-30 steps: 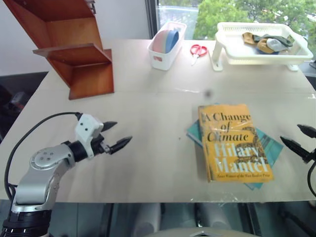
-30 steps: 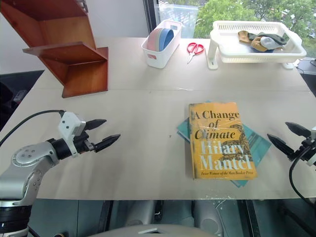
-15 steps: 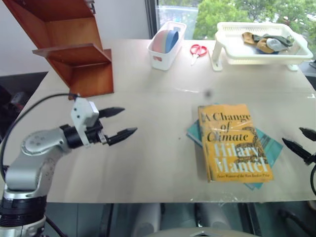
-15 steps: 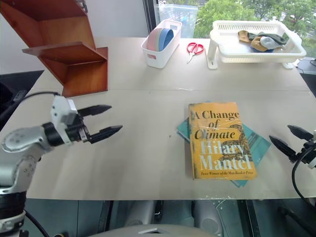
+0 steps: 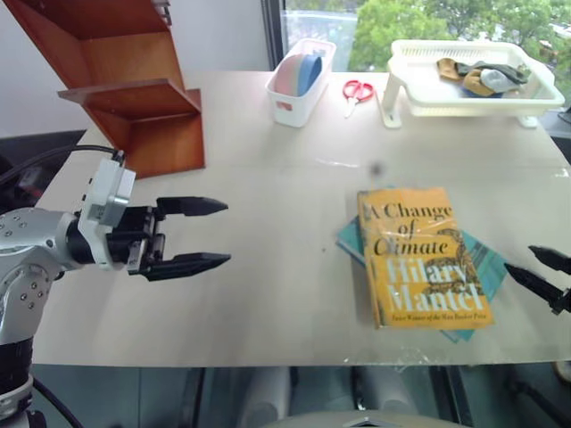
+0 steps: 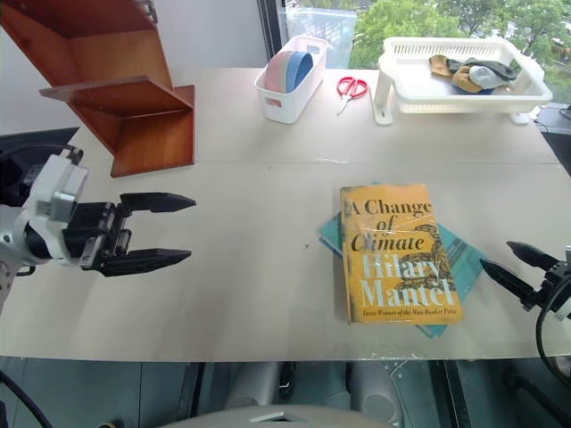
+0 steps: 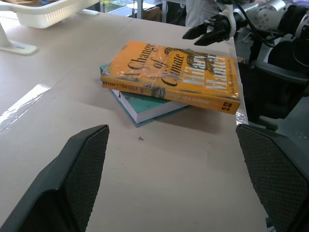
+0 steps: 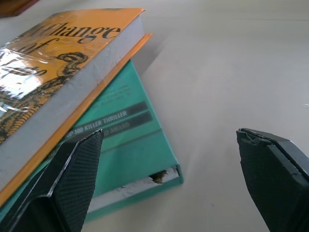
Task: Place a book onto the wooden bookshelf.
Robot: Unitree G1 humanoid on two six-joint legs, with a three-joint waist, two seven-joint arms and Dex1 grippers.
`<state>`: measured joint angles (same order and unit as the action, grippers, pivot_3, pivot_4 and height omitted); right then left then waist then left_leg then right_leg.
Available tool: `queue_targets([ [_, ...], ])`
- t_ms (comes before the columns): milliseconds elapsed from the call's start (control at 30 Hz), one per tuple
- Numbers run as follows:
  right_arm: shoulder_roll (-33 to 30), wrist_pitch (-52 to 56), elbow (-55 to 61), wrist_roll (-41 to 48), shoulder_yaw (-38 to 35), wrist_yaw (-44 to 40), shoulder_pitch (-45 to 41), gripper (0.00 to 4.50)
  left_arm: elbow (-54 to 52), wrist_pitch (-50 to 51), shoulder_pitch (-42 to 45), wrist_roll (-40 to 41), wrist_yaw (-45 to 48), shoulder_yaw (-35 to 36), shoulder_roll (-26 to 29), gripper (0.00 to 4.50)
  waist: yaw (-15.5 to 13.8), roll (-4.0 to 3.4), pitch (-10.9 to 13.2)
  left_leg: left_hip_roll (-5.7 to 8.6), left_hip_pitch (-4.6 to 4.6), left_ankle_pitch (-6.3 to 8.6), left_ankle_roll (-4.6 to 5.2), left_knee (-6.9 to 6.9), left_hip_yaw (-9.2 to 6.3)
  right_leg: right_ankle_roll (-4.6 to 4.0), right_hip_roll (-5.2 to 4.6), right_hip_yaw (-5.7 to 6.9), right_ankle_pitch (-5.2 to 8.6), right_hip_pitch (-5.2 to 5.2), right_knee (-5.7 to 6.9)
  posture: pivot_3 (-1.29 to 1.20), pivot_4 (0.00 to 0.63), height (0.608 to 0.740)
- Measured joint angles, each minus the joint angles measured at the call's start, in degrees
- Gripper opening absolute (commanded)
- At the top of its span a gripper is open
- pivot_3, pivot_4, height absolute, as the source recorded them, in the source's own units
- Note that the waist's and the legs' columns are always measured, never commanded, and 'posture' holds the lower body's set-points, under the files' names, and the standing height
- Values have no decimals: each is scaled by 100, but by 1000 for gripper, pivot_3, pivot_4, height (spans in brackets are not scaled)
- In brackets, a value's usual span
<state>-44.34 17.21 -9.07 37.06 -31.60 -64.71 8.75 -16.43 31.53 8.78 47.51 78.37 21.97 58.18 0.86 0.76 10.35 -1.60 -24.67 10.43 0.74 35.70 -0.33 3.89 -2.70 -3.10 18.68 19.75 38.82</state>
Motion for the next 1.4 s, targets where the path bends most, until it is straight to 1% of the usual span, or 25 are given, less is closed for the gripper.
queue_targets([
  [167, 199, 234, 179, -35, 593, -10, -102, 4500, -46, -21, 94, -8, -64, 0, 0, 4422, 0, 0, 0, -1, -1, 0, 0, 0, 0, 0, 1, -1, 0, 1, 0, 0, 150, 740],
  [267, 281, 306, 199, -47, 770, 0, -186, 4500, -62, -20, 108, -14, -107, 4, 6, 4422, 2, 0, 0, -1, -1, 0, 0, 0, -1, 0, 1, 0, 0, 1, 0, 0, 150, 740],
  [567, 847, 654, 730, -3, 1625, 14, -643, 4500, -232, 100, 105, -7, -358, 46, 35, 4422, 12, 1, 1, -6, -1, 0, 0, 0, -1, 0, 6, -1, 0, 2, 1, 0, 150, 740],
  [767, 1233, 751, 873, -99, 2335, 45, -1156, 4500, -335, 186, 13, 6, -488, 124, 33, 4422, 12, 1, 2, -6, -1, 0, -1, 0, -3, 0, 6, 1, 0, 3, 2, 0, 150, 740],
  [900, 1267, 684, 823, -221, 2498, 9, -1377, 4500, -339, 197, -101, 40, -518, 189, -19, 4422, 8, 1, 2, -6, -2, 0, -1, 0, -3, 0, 5, 2, 0, 4, 1, 0, 150, 740],
  [1000, 1244, 480, 765, -316, 2483, -43, -1486, 4500, -335, 371, -249, 180, -601, 197, -99, 4422, 1, 0, 3, -5, -2, 0, -1, -1, -5, 0, 4, 3, 0, 4, 1, 0, 150, 740],
  [1067, 1063, 320, 726, -332, 2389, -183, -1445, 4500, -303, 593, -348, 255, -684, 132, -184, 4422, -11, 0, 3, -3, -5, 0, 0, 0, -8, 0, 2, 6, 0, 3, 0, 0, 150, 740],
  [1133, 717, 188, 734, -328, 2096, -343, -1304, 4500, -232, 830, -367, 314, -834, -42, -284, 4422, -32, -3, 5, 5, -5, 0, 0, 0, -10, 1, -4, 7, 0, 2, 0, 0, 150, 740],
  [1233, 252, 73, 874, -133, 1397, -571, -929, 4500, -6, 1188, -277, 448, -1181, -411, -822, 4422, -42, -3, 4, 7, -6, 0, 0, 1, -13, 2, -5, 8, -1, 0, 0, 0, 150, 740],
  [1300, 97, 82, 1019, 38, 1034, -686, -746, 4500, 153, 1353, -267, 447, -1337, -737, -1127, 4422, -23, 5, 4, 3, -6, 0, 0, 2, -15, 2, 2, 10, -1, 0, 3, 0, 150, 740],
  [1400, -141, 148, 1314, 225, 650, -822, -391, 4500, 445, 1699, -135, 461, -1545, -1129, -1402, 4422, 12, 5, 4, -1, -3, 0, 0, 3, -13, 2, 6, 6, -1, 0, 5, 0, 150, 740],
])
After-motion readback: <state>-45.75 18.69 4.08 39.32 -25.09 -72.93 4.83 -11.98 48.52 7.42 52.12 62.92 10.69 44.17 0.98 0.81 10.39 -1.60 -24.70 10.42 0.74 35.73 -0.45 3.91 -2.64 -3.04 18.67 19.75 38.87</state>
